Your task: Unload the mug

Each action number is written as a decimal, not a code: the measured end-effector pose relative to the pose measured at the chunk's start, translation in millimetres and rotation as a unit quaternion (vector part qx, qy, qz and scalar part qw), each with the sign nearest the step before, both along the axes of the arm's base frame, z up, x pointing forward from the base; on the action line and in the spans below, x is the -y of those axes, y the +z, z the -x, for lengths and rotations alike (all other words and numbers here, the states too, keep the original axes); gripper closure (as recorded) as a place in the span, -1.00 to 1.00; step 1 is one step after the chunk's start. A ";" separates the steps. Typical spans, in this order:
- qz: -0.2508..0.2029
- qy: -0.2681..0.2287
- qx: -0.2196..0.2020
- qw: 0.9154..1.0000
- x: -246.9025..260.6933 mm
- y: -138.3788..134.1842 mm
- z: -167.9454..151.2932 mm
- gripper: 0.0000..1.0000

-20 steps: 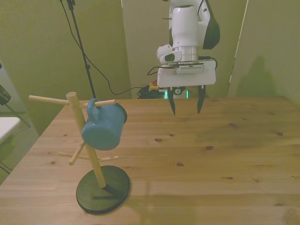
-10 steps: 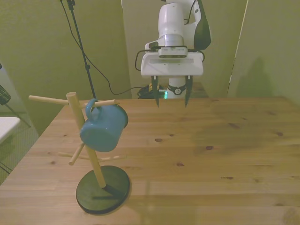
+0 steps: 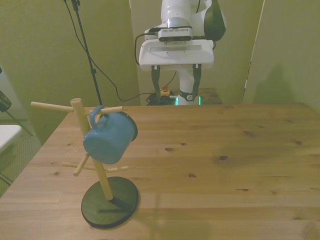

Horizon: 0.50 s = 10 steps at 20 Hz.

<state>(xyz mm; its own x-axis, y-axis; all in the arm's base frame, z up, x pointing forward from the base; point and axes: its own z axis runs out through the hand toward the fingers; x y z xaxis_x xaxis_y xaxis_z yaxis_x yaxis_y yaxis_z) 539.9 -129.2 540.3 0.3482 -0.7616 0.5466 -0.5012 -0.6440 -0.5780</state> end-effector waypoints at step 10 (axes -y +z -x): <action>-0.027 -0.030 -0.004 0.999 40.5 16.7 -55.1 -1.00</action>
